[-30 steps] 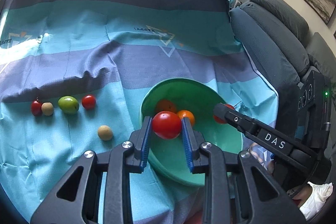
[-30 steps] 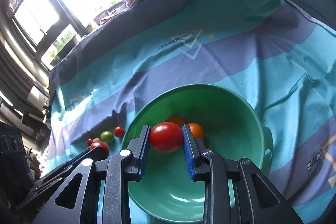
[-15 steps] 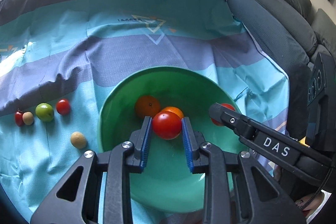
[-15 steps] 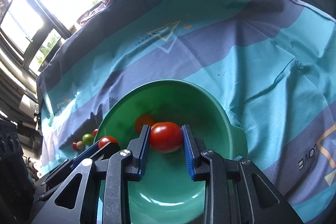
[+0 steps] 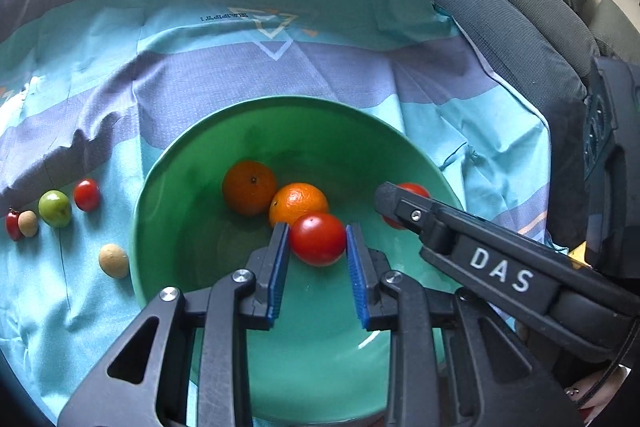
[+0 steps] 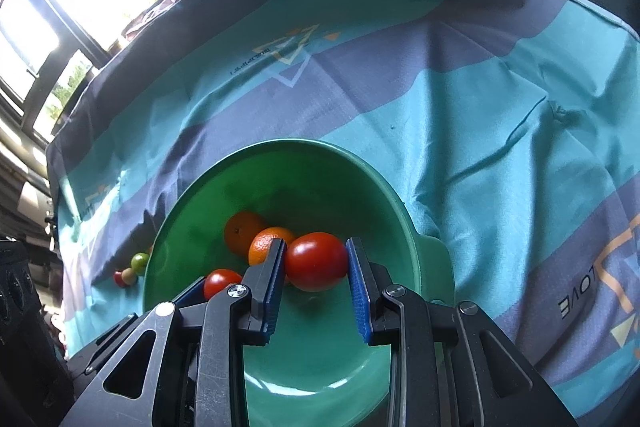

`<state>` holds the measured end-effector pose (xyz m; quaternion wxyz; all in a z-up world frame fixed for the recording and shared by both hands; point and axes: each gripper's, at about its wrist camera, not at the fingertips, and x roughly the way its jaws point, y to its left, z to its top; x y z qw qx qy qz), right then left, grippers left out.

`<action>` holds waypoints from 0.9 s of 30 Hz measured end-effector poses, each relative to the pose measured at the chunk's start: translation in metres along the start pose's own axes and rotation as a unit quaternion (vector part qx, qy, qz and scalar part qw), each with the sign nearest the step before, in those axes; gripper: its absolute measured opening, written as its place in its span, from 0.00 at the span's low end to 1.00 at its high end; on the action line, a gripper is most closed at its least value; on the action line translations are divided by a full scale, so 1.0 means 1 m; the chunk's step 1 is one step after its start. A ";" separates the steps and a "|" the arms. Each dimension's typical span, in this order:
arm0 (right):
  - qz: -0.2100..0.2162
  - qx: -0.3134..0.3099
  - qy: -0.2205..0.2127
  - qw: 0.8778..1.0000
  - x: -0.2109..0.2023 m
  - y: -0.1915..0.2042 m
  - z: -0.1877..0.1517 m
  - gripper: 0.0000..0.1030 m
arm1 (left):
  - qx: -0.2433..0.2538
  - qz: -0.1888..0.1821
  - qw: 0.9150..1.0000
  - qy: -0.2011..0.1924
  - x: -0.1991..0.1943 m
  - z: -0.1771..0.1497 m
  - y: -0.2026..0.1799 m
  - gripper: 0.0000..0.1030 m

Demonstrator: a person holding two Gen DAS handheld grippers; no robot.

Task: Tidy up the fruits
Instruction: 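Move both grippers with their red tomatoes over the green bowl, then open both grippers to drop the red tomatoes into the bowl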

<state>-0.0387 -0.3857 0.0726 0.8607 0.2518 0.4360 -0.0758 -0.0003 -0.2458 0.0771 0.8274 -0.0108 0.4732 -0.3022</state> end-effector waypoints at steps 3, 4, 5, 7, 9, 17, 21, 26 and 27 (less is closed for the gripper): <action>-0.010 0.001 0.000 1.000 0.000 0.001 0.000 0.30 | -0.003 -0.012 1.000 -0.010 -0.006 0.001 0.002 0.35; -0.011 0.002 0.000 1.000 0.001 0.001 0.000 0.31 | -0.002 -0.006 1.000 -0.012 -0.009 0.002 0.003 0.37; -0.009 0.002 -0.003 1.000 0.000 0.001 0.000 0.32 | -0.003 -0.003 1.000 -0.016 -0.013 0.002 0.005 0.39; -0.003 -0.001 -0.010 1.000 -0.003 0.003 0.000 0.37 | -0.004 0.002 1.000 -0.019 -0.021 0.003 0.012 0.42; -0.002 -0.005 -0.017 1.000 -0.006 0.006 0.000 0.42 | -0.014 0.008 1.000 -0.026 -0.032 0.004 0.022 0.44; 0.009 -0.035 -0.046 0.998 -0.018 0.029 -0.002 0.42 | -0.045 0.116 0.989 -0.075 -0.087 0.003 0.093 0.52; 0.014 -0.078 -0.063 0.995 -0.021 0.056 -0.008 0.42 | -0.101 0.158 0.979 -0.083 -0.103 0.000 0.140 0.52; 0.044 -0.127 -0.065 0.989 -0.017 0.095 -0.018 0.42 | -0.155 0.202 0.964 -0.079 -0.107 -0.005 0.188 0.52; 0.049 -0.137 -0.064 0.987 -0.015 0.104 -0.020 0.42 | -0.164 0.201 0.963 -0.075 -0.107 -0.006 0.196 0.52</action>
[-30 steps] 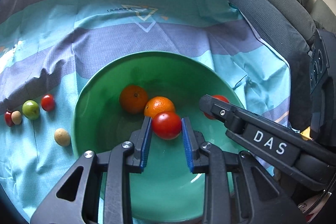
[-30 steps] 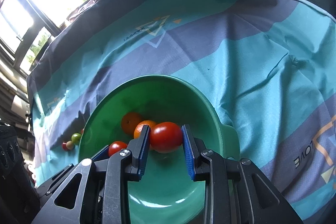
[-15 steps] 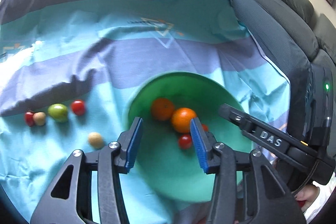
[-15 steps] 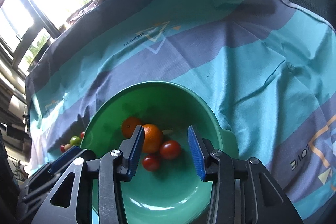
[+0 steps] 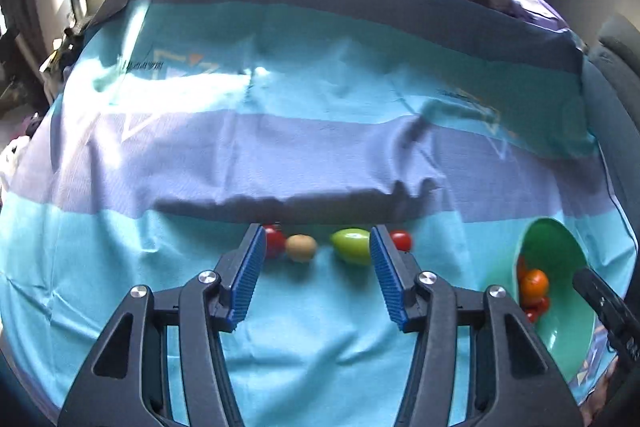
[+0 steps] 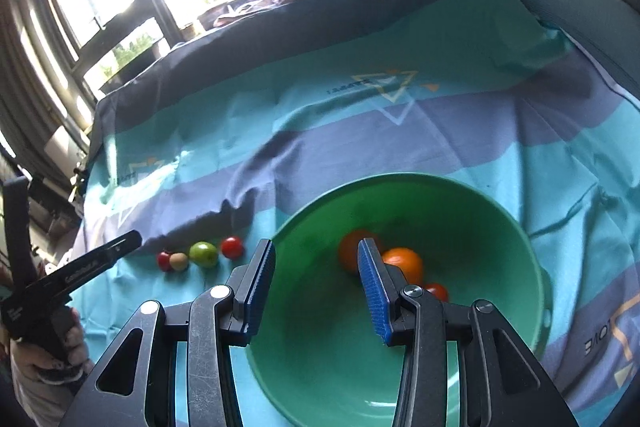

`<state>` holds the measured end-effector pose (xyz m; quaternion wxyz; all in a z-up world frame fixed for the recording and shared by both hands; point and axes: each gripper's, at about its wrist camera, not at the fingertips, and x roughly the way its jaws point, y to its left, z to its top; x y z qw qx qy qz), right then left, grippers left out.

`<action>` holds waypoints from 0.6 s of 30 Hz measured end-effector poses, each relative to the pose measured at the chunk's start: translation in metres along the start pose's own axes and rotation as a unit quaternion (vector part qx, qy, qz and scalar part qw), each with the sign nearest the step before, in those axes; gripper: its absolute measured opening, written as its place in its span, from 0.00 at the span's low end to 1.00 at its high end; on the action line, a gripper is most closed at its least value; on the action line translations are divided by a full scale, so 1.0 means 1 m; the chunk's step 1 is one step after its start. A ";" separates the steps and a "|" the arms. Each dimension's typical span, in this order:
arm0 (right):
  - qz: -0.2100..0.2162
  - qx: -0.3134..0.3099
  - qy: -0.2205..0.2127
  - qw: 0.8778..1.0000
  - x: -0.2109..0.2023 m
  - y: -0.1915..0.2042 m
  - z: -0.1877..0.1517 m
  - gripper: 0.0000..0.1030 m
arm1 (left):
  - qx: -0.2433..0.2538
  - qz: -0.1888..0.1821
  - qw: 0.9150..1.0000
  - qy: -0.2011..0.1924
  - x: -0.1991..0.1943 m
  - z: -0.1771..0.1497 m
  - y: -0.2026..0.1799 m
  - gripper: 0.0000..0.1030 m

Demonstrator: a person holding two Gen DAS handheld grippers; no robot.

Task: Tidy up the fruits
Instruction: 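Open both grippers to drop the red tomatoes into the bowl, then move the left gripper to a tan round fruit while the right gripper approaches another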

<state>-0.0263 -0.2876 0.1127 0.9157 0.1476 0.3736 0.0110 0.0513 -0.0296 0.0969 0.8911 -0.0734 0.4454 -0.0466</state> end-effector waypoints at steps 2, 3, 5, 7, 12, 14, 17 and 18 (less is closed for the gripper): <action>0.013 -0.016 0.002 1.000 0.006 0.015 -0.002 0.42 | -0.016 -0.001 1.000 0.011 0.007 0.002 0.010 0.52; 0.022 -0.024 0.005 0.999 0.009 0.022 -0.003 0.42 | -0.021 0.000 1.000 0.014 0.010 0.003 0.015 0.52; 0.041 -0.037 0.013 0.998 0.016 0.035 -0.007 0.42 | -0.024 0.006 0.999 0.020 0.017 0.004 0.018 0.52; 0.056 -0.047 0.027 0.997 0.026 0.046 -0.010 0.42 | -0.020 0.006 1.000 0.023 0.026 0.004 0.018 0.51; 0.054 -0.081 0.085 0.992 0.053 0.073 -0.025 0.42 | -0.040 -0.009 0.998 0.040 0.048 0.003 0.028 0.49; 0.053 -0.096 0.090 0.990 0.057 0.082 -0.029 0.41 | -0.057 -0.027 0.997 0.050 0.056 0.002 0.031 0.42; 0.040 -0.103 0.101 0.989 0.068 0.088 -0.034 0.41 | -0.067 -0.048 0.994 0.065 0.064 -0.001 0.029 0.37; 0.029 -0.109 0.098 0.989 0.071 0.090 -0.035 0.41 | -0.067 -0.048 0.994 0.067 0.066 -0.001 0.028 0.36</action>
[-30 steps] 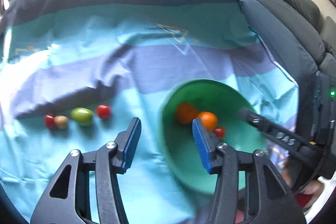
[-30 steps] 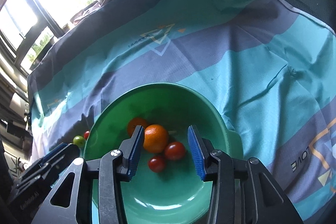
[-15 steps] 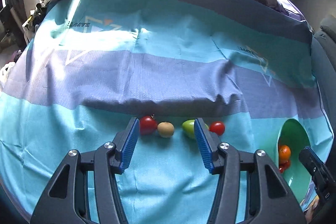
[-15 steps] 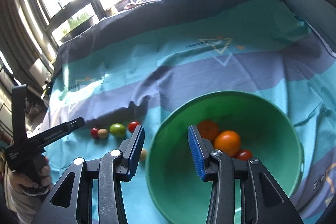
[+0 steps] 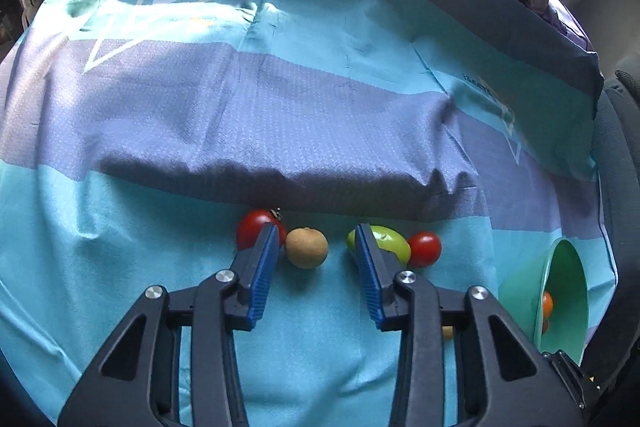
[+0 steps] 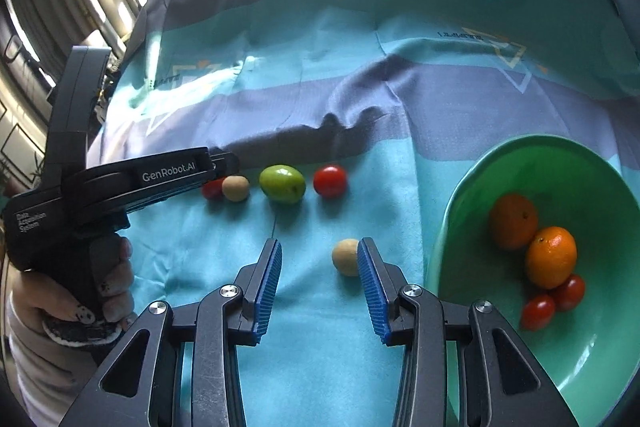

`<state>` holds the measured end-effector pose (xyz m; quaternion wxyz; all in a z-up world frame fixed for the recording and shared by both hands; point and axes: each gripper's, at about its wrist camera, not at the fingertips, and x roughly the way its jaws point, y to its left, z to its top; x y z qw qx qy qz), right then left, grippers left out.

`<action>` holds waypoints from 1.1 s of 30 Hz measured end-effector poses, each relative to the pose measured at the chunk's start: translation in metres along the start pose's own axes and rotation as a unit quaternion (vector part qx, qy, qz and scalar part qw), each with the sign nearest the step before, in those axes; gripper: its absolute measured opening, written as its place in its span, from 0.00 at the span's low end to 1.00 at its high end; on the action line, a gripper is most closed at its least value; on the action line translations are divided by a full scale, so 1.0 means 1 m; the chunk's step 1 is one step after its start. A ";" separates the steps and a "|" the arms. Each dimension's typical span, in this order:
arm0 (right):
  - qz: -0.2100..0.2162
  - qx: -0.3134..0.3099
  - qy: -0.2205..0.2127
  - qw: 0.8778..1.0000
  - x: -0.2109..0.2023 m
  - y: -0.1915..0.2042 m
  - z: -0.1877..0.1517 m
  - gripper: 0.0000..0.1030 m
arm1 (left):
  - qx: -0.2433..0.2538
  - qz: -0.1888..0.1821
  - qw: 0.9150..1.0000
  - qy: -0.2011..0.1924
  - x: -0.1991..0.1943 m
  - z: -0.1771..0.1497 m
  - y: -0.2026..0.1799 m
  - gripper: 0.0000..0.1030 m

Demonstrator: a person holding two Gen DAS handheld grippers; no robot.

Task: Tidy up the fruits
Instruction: 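Move the left gripper to a tan round fruit while the right gripper approaches another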

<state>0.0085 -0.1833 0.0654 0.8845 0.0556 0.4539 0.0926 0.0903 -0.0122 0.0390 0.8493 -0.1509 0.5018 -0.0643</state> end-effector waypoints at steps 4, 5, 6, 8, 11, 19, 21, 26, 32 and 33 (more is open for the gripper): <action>-0.047 -0.039 -0.008 0.998 0.005 0.015 -0.002 0.41 | -0.004 -0.005 1.000 0.003 0.006 0.001 -0.002 0.34; -0.053 -0.049 -0.008 0.997 0.007 0.019 -0.004 0.41 | -0.007 -0.009 1.000 0.006 0.007 0.001 -0.001 0.35; -0.055 -0.055 -0.005 0.997 0.008 0.022 -0.004 0.41 | -0.008 -0.011 1.000 0.010 0.010 0.001 -0.001 0.34; -0.080 -0.068 -0.006 0.994 0.010 0.027 -0.006 0.41 | -0.002 -0.003 1.000 0.017 0.016 -0.001 -0.003 0.34; -0.088 -0.072 -0.008 0.993 0.009 0.028 -0.007 0.41 | -0.005 0.006 1.000 0.022 0.024 -0.001 -0.002 0.33; -0.065 -0.088 -0.011 0.994 0.006 0.034 -0.010 0.41 | -0.017 0.003 1.000 0.024 0.032 0.001 0.004 0.25; -0.069 -0.094 -0.013 0.993 0.009 0.037 -0.010 0.41 | -0.016 0.002 1.000 0.025 0.032 0.002 0.005 0.25; -0.068 -0.091 0.022 0.993 0.030 0.037 -0.011 0.41 | -0.032 0.007 0.999 0.030 0.029 0.001 0.011 0.25; -0.093 -0.099 0.003 0.991 0.037 0.039 -0.010 0.41 | -0.032 -0.008 0.999 0.016 0.010 0.001 0.012 0.25; -0.097 -0.099 0.001 0.990 0.038 0.039 -0.010 0.41 | -0.031 -0.010 0.999 0.014 0.006 0.001 0.011 0.25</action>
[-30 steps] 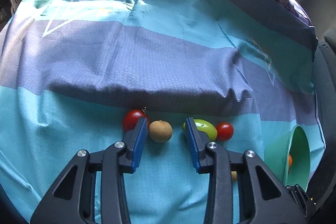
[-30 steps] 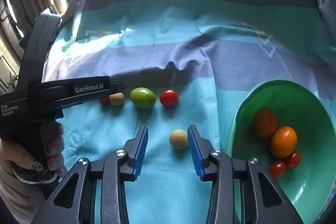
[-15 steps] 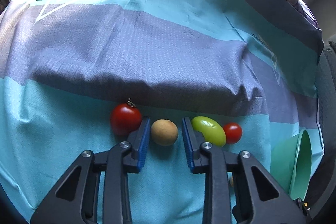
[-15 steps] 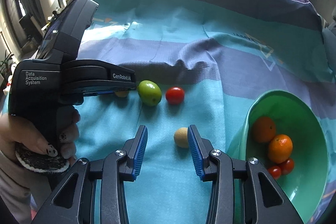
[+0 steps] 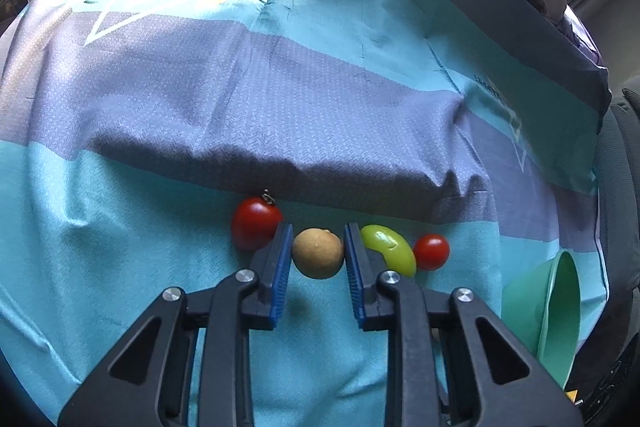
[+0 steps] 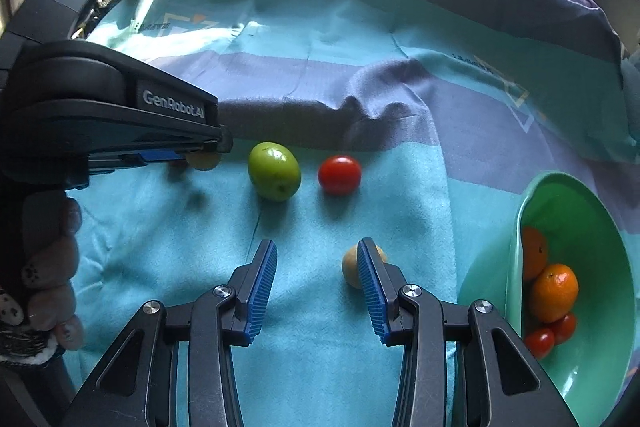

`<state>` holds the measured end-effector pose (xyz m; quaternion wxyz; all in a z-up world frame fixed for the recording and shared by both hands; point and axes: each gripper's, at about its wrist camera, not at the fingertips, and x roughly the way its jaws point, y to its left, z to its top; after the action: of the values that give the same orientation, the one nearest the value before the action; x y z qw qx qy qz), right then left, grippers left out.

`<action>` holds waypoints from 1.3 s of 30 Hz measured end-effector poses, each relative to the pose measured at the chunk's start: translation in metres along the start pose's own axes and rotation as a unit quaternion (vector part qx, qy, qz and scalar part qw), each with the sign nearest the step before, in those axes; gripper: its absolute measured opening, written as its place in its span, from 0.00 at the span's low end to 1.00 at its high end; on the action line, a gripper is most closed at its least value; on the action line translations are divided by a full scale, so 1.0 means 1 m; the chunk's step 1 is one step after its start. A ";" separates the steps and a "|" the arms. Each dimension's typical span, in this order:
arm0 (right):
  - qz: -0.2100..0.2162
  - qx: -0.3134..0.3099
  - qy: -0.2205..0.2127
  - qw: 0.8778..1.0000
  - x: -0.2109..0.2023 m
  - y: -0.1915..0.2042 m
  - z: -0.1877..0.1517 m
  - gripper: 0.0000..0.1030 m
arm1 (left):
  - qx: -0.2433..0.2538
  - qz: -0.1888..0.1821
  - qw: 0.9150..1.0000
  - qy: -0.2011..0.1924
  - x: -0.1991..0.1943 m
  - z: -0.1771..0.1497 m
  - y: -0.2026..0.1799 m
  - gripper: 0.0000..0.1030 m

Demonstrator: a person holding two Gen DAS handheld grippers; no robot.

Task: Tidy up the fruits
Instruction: 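Move the left gripper to a tan round fruit while the right gripper approaches another, then close the left gripper on its tan fruit while the right gripper closes on another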

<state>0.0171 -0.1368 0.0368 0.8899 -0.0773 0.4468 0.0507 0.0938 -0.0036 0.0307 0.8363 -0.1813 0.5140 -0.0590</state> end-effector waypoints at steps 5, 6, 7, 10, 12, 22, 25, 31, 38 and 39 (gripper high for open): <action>-0.033 -0.001 0.001 0.999 0.005 0.000 0.003 0.41 | 0.013 -0.002 1.000 -0.014 -0.014 -0.003 -0.008 0.25; -0.045 -0.002 0.005 0.999 0.006 0.000 0.003 0.41 | 0.014 -0.004 1.000 -0.016 -0.016 -0.003 -0.008 0.25; -0.054 -0.003 0.007 0.999 0.007 0.000 0.004 0.41 | 0.015 -0.008 1.000 -0.018 -0.019 -0.003 -0.009 0.25; -0.049 0.000 0.013 0.999 0.008 -0.003 0.007 0.41 | 0.022 -0.009 0.999 -0.025 -0.026 -0.003 -0.013 0.25; -0.040 0.007 0.017 0.999 0.009 -0.007 0.010 0.41 | 0.024 -0.011 0.999 -0.028 -0.029 -0.003 -0.015 0.25; -0.016 0.023 0.043 0.999 0.011 -0.012 0.016 0.41 | 0.025 -0.027 0.999 -0.033 -0.040 -0.003 -0.017 0.25; 0.046 0.022 0.046 0.998 0.004 -0.010 0.013 0.41 | 0.028 -0.027 0.999 -0.037 -0.043 -0.002 -0.016 0.25; 0.082 0.052 0.037 0.995 -0.008 -0.024 0.009 0.41 | 0.029 -0.027 0.998 -0.050 -0.051 -0.003 -0.015 0.25; 0.111 0.090 -0.001 0.990 -0.022 -0.038 0.014 0.41 | 0.020 -0.026 0.998 -0.052 -0.057 -0.002 -0.010 0.25; 0.108 0.093 -0.002 0.990 -0.020 -0.037 0.015 0.41 | 0.021 -0.025 0.998 -0.052 -0.057 -0.002 -0.010 0.25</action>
<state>0.0229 -0.1707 0.0656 0.8836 0.0542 0.4531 0.1049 0.0670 0.0027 0.0814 0.8638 -0.1798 0.4636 -0.0812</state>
